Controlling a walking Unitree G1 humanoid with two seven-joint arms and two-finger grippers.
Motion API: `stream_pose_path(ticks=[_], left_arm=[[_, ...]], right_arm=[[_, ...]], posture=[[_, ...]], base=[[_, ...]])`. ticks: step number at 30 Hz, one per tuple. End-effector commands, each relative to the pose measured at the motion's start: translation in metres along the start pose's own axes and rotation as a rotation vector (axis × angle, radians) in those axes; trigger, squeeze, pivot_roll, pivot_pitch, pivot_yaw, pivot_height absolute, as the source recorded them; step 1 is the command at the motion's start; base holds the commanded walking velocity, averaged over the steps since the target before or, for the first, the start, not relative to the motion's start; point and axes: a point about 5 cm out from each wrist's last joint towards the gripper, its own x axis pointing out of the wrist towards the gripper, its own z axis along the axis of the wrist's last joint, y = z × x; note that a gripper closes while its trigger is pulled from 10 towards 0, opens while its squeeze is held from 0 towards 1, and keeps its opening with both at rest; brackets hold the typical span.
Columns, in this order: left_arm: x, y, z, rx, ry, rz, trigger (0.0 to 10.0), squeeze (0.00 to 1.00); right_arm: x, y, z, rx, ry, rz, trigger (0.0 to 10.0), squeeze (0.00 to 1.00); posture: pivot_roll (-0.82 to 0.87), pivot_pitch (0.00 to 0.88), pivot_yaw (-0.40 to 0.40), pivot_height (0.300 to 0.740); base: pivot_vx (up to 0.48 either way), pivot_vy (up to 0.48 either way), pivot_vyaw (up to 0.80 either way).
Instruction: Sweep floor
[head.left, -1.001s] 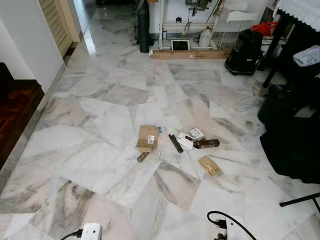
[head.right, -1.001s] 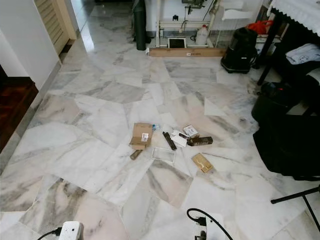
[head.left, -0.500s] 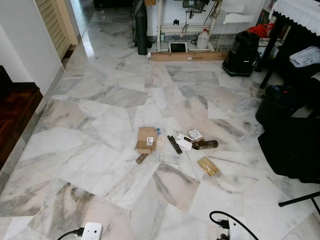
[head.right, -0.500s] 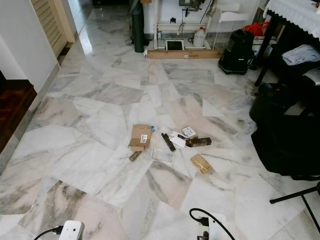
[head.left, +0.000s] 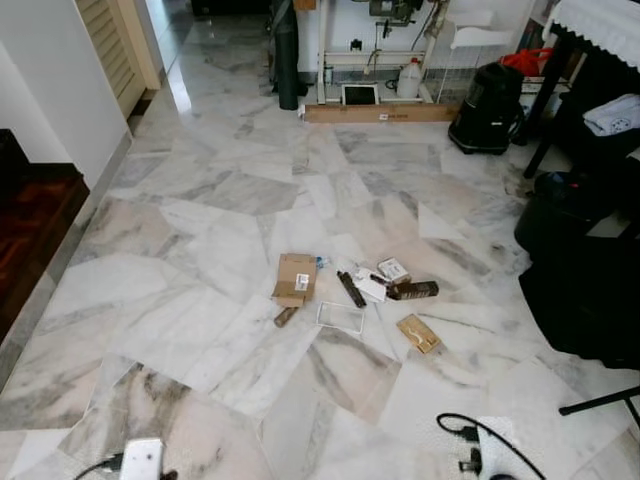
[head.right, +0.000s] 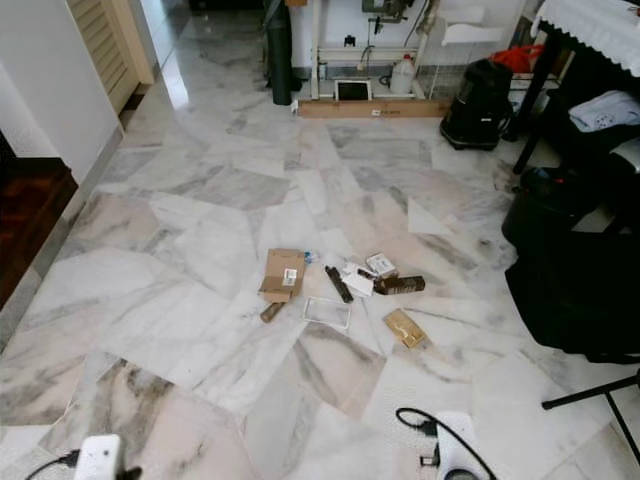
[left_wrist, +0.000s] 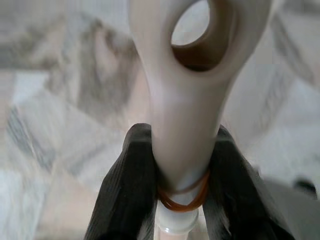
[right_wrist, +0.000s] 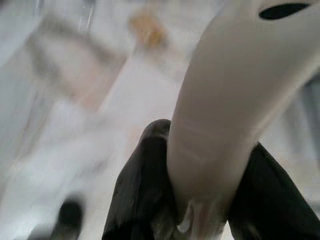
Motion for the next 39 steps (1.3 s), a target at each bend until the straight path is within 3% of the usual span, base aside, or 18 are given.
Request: stream_pose_path(ticks=[1,3,5,7,8,16,20,30,31,39], left_arm=[[0.006,0.014,0.040,-0.007,-0.195,0.042,10.0,0.00],[0.007,0.014,0.061,-0.002,-0.299,0.042,10.0,0.00],[0.007,0.010,0.098,0.034,-0.464,0.021,10.0,0.00],[0.005,0.007,0.110,0.047,-0.514,0.012,10.0,0.00],[0.003,0.000,0.131,0.050,-0.601,-0.001,10.0,0.00],[-0.018,-0.030,0.188,0.058,-0.857,-0.058,10.0,0.00],[-0.025,-0.037,0.193,0.065,-0.880,-0.097,10.0,0.00],[-0.044,-0.042,0.207,0.070,-0.947,-0.137,10.0,0.00],[-0.048,-0.048,0.211,0.071,-0.954,-0.171,10.0,0.00],[-0.048,-0.054,0.200,0.001,-0.898,-0.233,10.0,0.00]], right_arm=[[0.007,-0.016,0.051,-0.041,-0.227,-0.073,10.0,0.00],[0.008,-0.019,0.064,-0.028,-0.282,-0.095,10.0,0.00],[0.008,-0.027,0.095,0.027,-0.405,-0.156,10.0,0.00],[0.007,-0.030,0.106,0.043,-0.447,-0.175,10.0,0.00],[0.004,-0.034,0.129,0.081,-0.541,-0.213,10.0,0.00],[-0.011,-0.025,0.181,0.144,-0.775,-0.210,10.0,0.00],[-0.014,-0.019,0.182,0.142,-0.797,-0.194,10.0,0.00],[-0.012,-0.019,0.166,0.226,-0.735,-0.207,10.0,0.00],[-0.011,-0.019,0.162,0.243,-0.713,-0.209,10.0,0.00],[-0.007,-0.007,0.144,0.236,-0.648,-0.180,10.0,0.00]], posture=[[0.02,0.010,-0.052,0.740],[0.02,0.004,-0.054,0.740],[0.02,0.000,-0.052,0.740],[0.02,0.000,-0.050,0.740],[0.02,0.000,-0.049,0.740],[0.02,0.014,-0.051,0.740],[0.02,0.024,-0.049,0.740],[0.03,0.053,-0.046,0.740],[0.04,0.063,-0.043,0.740],[0.04,0.081,-0.038,0.740]], base=[[0.000,0.000,0.00],[0.000,0.000,0.00],[0.000,0.000,0.00],[0.000,0.000,0.00],[0.000,0.000,0.00],[0.000,0.000,0.00],[0.000,0.000,0.00],[0.000,0.000,0.00],[0.000,0.000,0.00],[0.000,0.000,0.00]])
